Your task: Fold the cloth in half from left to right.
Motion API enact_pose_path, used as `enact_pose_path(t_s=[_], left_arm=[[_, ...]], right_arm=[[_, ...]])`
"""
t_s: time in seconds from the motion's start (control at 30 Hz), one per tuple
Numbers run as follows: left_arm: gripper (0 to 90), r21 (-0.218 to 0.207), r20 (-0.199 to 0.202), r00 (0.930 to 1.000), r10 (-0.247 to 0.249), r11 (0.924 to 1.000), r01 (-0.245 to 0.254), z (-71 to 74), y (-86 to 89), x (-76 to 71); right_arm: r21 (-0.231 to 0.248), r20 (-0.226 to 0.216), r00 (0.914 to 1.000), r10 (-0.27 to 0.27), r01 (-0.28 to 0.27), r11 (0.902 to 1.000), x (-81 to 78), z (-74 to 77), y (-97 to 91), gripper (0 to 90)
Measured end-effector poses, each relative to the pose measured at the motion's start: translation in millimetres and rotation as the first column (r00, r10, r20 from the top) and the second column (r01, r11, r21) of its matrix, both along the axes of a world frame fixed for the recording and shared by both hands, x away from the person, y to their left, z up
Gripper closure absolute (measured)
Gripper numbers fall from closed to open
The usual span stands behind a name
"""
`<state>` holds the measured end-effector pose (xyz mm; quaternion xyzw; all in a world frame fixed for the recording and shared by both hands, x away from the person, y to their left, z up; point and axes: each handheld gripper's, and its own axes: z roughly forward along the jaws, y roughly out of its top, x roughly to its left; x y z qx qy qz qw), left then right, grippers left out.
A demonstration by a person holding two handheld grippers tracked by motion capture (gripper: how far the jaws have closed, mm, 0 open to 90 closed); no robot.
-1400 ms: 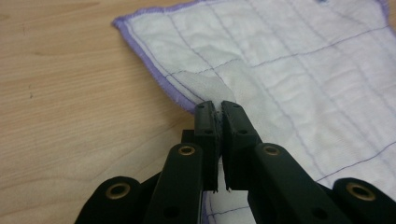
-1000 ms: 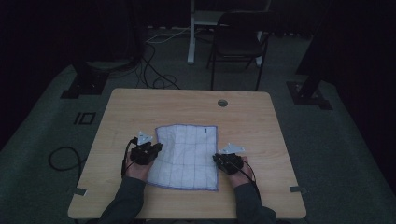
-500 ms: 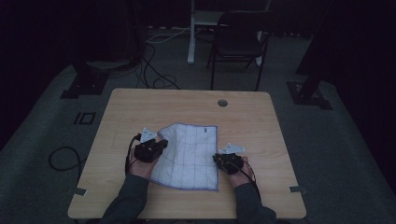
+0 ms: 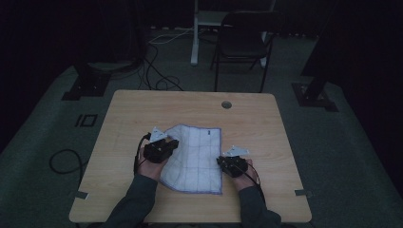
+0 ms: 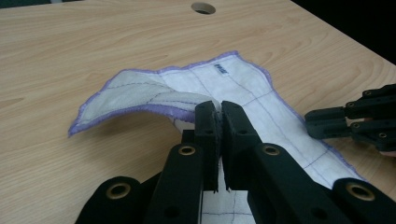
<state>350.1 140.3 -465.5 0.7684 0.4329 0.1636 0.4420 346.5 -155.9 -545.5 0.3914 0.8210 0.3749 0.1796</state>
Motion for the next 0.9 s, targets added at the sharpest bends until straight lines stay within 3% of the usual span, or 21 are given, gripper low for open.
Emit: enact_pose_path(t_s=[0.9], left_arm=[[86.5,-0.005,0.015,0.9967,-0.079,0.9968,0.079,8.3,-36.4,3.3]], right_arm=[[0.004,-0.002,1.0000,-0.001,0.001,1.0000,0.0,-0.1,0.0,81.6]])
